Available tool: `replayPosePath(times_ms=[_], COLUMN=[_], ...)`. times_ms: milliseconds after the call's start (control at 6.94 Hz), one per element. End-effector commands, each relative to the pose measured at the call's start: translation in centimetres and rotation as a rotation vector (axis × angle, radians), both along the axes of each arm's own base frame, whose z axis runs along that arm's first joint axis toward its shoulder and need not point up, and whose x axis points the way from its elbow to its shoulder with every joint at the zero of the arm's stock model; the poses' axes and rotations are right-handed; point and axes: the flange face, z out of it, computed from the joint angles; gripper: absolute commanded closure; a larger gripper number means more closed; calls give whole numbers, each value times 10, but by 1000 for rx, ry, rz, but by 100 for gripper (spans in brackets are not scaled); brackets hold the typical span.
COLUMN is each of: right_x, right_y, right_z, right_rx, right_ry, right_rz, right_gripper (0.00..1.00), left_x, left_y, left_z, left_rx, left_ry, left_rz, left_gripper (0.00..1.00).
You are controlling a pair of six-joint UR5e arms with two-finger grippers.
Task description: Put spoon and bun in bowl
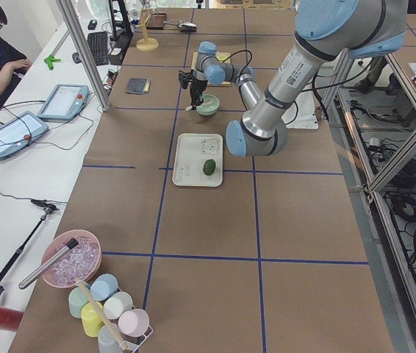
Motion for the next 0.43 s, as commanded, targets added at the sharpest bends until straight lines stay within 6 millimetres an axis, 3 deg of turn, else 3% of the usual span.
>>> replayPosePath(times_ms=[0, 144, 288], right_x=[0, 0, -1], right_y=[0, 0, 0], right_z=[0, 0, 2], right_rx=[0, 0, -1], right_ry=[0, 0, 3], right_rz=[-1, -1, -1], right_gripper=[0, 0, 0], left_x=[9, 13, 12], left_y=[11, 15, 15], left_z=[-10, -10, -10], left_rx=[7, 7, 19], left_ry=[11, 11, 7], left_rz=[13, 21, 23], left_gripper=[96, 90, 75])
